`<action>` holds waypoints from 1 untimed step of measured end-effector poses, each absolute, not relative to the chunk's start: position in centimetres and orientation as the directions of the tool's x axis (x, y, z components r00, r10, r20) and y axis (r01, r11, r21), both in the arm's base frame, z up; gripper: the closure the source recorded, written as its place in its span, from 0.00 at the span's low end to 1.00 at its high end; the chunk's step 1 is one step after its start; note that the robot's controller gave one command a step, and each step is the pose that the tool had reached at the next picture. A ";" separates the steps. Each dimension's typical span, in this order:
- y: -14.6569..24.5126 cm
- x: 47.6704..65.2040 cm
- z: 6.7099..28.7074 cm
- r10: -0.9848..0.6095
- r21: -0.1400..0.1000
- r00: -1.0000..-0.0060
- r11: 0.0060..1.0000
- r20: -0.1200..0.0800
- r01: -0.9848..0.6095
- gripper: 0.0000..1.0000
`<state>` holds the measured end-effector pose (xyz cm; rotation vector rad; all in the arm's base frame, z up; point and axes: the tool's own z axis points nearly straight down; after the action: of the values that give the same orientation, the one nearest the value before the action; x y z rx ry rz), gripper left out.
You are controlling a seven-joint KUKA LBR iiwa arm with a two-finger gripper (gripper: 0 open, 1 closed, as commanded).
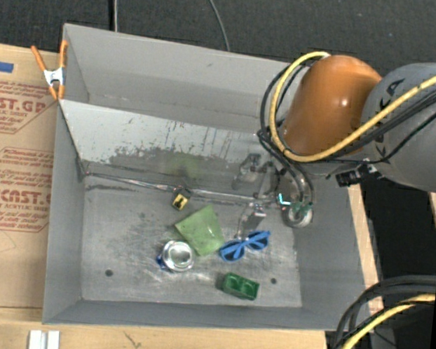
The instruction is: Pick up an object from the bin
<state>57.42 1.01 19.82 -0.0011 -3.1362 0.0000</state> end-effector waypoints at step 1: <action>0.0 52.7 7.5 -0.094 -0.001 -0.996 0.996 -0.007 -0.094 0.00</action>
Offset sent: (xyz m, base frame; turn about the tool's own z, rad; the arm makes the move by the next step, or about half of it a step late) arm -0.0483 -0.0105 -0.1214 -0.0956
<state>52.66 -0.01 7.50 0.1489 -3.1453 0.0004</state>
